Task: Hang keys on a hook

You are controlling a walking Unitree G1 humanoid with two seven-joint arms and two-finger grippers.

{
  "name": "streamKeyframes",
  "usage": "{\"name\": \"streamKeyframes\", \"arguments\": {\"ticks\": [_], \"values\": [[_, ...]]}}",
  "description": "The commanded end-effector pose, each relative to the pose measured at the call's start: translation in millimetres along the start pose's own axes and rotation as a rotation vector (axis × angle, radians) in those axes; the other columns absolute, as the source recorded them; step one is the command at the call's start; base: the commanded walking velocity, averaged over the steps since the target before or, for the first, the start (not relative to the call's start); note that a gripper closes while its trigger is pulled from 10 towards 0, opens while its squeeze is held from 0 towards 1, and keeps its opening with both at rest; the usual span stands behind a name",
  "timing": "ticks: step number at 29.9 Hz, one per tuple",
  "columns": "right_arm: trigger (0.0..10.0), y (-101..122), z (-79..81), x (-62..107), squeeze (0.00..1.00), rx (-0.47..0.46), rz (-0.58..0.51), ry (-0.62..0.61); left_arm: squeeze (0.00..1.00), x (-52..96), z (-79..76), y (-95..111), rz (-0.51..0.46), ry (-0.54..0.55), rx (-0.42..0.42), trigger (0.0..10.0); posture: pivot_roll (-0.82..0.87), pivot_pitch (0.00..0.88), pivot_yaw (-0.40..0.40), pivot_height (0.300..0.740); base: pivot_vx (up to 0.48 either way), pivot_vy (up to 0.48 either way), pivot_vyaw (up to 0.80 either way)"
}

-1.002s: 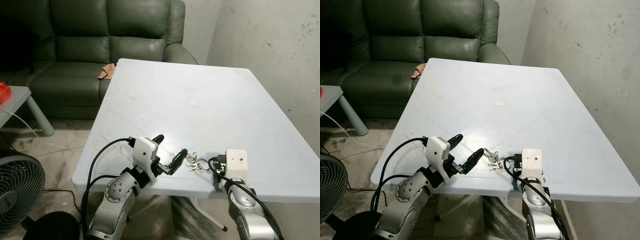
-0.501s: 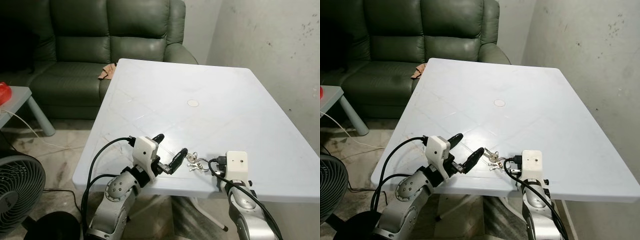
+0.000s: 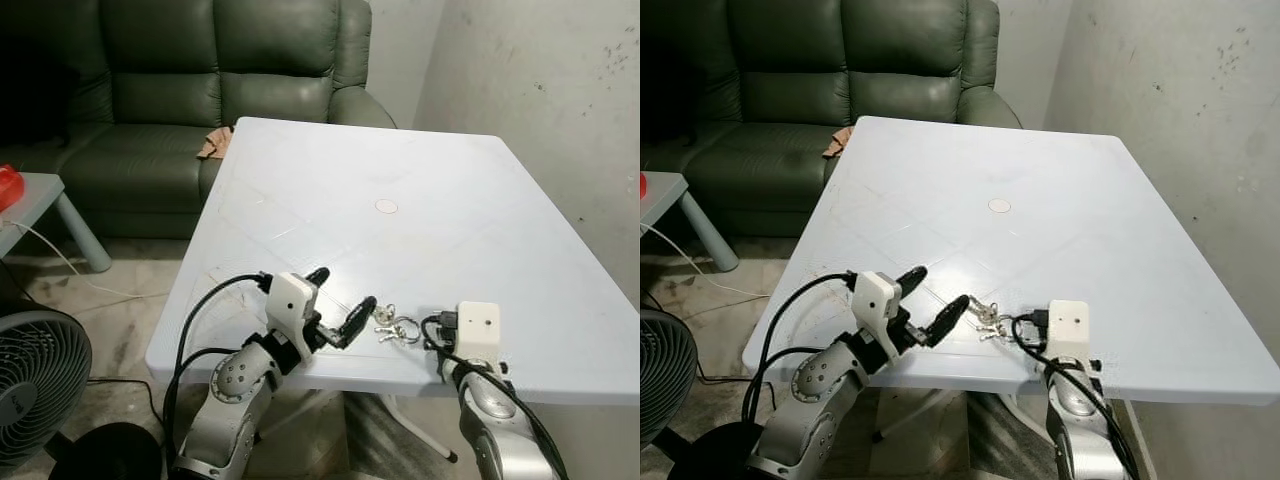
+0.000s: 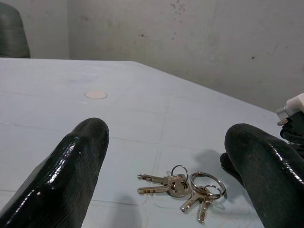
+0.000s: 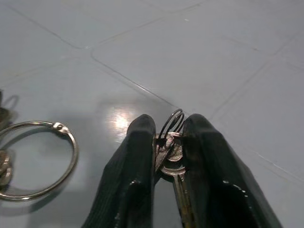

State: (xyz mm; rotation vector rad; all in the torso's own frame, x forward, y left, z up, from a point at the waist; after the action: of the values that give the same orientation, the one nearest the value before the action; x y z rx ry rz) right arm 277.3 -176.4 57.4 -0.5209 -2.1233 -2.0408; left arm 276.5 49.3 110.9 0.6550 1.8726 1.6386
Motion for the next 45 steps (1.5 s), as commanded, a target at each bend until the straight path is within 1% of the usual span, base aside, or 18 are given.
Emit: {"name": "streamKeyframes", "arguments": {"ticks": [1, 2, 7, 10, 12, 15, 16, 17, 18, 19, 28, 36, 40, 42, 45], "values": [[10.0, -2, -2.6, -1.5, 0.95, 0.013, 0.025, -0.004, 0.00, -3.9, -1.6, 4, -0.010, -0.016, -0.019, 10.0, -0.01, 0.000, -0.043, 0.740, 0.000, 0.000, 0.00], [10.0, -2, -1.7, -2.0, 0.00, 0.019, 0.028, 0.009, 0.00, -4.2, -1.7, 4, -0.010, -0.016, -0.018, 10.0, -0.01, 0.000, -0.043, 0.740, 0.000, 0.000, 0.00], [10.0, 0, -1.6, -0.5, 0.00, -0.018, 0.005, 0.020, 0.00, -4.3, -1.8, 4, -0.011, -0.015, -0.019, 10.0, -0.01, 0.000, -0.043, 0.740, 0.000, 0.000, 0.00], [10.0, 1, -2.9, 0.7, 0.00, -0.008, -0.015, 0.026, 0.00, -4.6, -1.6, 5, -0.012, -0.013, -0.018, 10.0, -0.01, 0.000, -0.043, 0.740, 0.000, 0.000, 0.00], [10.0, 3, -1.9, 2.7, 0.00, -0.035, -0.031, 0.046, 0.00, -4.8, -1.6, 5, -0.012, -0.012, -0.017, 10.0, -0.01, 0.000, -0.043, 0.740, 0.000, 0.000, 0.00], [10.0, 4, -3.5, 3.8, 0.00, -0.034, -0.036, 0.032, 0.00, -5.0, -1.4, 5, -0.012, -0.012, -0.017, 10.0, -0.02, 0.000, -0.043, 0.740, 0.000, 0.000, 0.00], [6.7, 4, -5.0, 4.2, 0.00, -0.049, -0.040, 0.026, 0.00, -5.3, -1.5, 5, -0.013, -0.012, -0.017, 10.0, -0.02, 0.000, -0.043, 0.740, 0.000, 0.000, 0.00], [6.7, 5, -5.4, 4.5, 0.00, -0.056, -0.044, 0.027, 0.00, -5.4, -1.6, 5, -0.013, -0.012, -0.017, 10.0, -0.02, 0.000, -0.043, 0.740, 0.000, 0.000, 0.00], [5.5, 5, -6.0, 4.6, 0.00, -0.049, -0.048, 0.023, 0.00, -5.5, -1.7, 5, -0.014, -0.012, -0.016, 10.0, -0.02, 0.000, -0.043, 0.740, 0.000, 0.000, 0.00], [0.0, 6, -6.8, 4.4, 0.00, -0.038, -0.055, 0.016, 0.00, -6.1, -1.8, 5, -0.015, -0.013, -0.016, 10.0, -0.02, 0.000, -0.042, 0.740, 0.000, 0.000, 0.00], [0.0, 6, -8.6, 3.5, 0.00, -0.024, -0.048, -0.007, 0.00, -8.0, -2.8, 6, -0.020, -0.017, -0.015, 10.0, -0.02, 0.000, -0.041, 0.740, 0.000, 0.000, 0.00], [0.0, 5, -6.3, 4.5, 0.00, -0.015, -0.047, -0.005, 0.00, -7.4, -1.4, 7, -0.022, -0.014, -0.014, 10.0, -0.02, 0.000, -0.041, 0.740, 0.000, 0.000, 0.00], [0.0, 9, -6.9, 4.1, 0.00, -0.015, -0.081, -0.007, 0.00, -8.2, -1.4, 7, -0.023, -0.012, -0.013, 10.0, -0.02, 0.000, -0.042, 0.740, 0.000, 0.000, 0.00], [0.0, 12, -6.8, 4.3, 0.00, -0.034, -0.100, -0.003, 0.00, -8.3, -1.3, 7, -0.024, -0.010, -0.013, 10.0, -0.02, 0.000, -0.042, 0.740, 0.000, 0.000, 0.00], [0.0, 23, -6.2, 5.9, 0.00, -0.066, -0.174, 0.013, 0.00, -9.3, 0.6, 9, -0.033, 0.002, -0.010, 10.0, -0.02, 0.000, -0.042, 0.740, 0.000, 0.000, 0.00]]}}
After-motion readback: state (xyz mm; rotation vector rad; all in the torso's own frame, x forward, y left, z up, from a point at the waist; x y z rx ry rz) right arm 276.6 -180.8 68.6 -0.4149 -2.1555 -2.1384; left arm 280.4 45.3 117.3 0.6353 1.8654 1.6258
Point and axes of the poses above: a point about 5 cm out from each wrist's last joint towards the gripper, its own x axis pointing back from the gripper into the wrist, its own y axis along the axis of the wrist's last joint, z = x × y, the point moved 1 cm from there along -x, pointing out of the wrist towards the gripper
